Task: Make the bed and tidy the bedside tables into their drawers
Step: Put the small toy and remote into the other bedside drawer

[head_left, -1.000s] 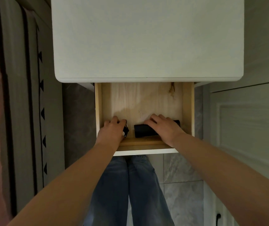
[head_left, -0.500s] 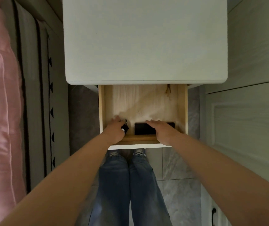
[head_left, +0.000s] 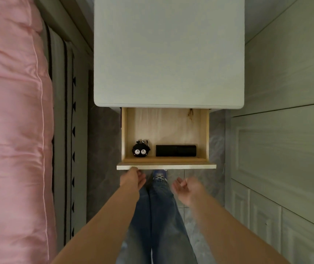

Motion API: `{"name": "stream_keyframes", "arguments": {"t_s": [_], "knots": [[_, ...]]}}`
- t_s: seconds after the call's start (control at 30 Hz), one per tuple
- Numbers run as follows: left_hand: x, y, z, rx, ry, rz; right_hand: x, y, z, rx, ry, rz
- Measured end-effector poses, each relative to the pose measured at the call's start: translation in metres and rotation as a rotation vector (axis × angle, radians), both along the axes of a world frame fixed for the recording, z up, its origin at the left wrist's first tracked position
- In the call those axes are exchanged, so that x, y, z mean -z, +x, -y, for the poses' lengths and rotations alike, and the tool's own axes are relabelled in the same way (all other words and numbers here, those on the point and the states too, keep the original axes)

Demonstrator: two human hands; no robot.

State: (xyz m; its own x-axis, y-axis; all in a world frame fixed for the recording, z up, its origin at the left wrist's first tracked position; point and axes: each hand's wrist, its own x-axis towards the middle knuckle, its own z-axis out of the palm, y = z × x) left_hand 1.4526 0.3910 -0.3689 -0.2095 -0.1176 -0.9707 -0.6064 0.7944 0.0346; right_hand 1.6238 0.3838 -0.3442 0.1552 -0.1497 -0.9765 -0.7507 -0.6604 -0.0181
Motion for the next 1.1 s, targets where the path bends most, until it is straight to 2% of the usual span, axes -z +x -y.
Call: {"name": "stream_keyframes", "arguments": {"t_s": [0.13, 0.33, 0.5, 0.63, 0.7, 0.77, 0.87, 0.93, 1.0, 1.1], "knots": [[-0.002, 0.001, -0.002, -0.041, 0.013, 0.099, 0.0, -0.003, -0.029, -0.111, -0.034, 0.068], [-0.009, 0.003, -0.022, -0.181, 0.033, 0.143, -0.004, -0.007, -0.056, 0.002, -0.081, 0.09], [-0.017, 0.008, -0.05, -0.387, 0.066, 0.185, -0.018, -0.01, -0.068, 0.089, -0.015, 0.057], [-0.024, 0.011, -0.069, -0.415, 0.118, 0.164, -0.02, -0.01, -0.089, 0.157, 0.087, 0.028], [-0.032, 0.01, -0.082, -0.376, 0.119, 0.169, -0.021, -0.009, -0.103, 0.157, 0.121, 0.005], [-0.031, 0.008, -0.096, -0.25, 0.129, 0.198, -0.021, -0.009, -0.117, 0.131, 0.144, 0.001], [0.02, 0.001, -0.103, -0.054, 0.085, 0.142, -0.022, -0.009, -0.136, 0.11, 0.216, -0.001], [0.032, -0.002, -0.113, 0.001, 0.117, 0.103, -0.023, -0.011, -0.149, 0.103, 0.281, -0.015], [-0.013, 0.001, -0.134, 0.046, 0.194, 0.111, -0.024, -0.011, -0.163, 0.074, 0.34, -0.028], [-0.028, 0.0, -0.156, 0.078, 0.252, 0.11, -0.026, -0.01, -0.181, -0.003, 0.382, -0.004]]}}
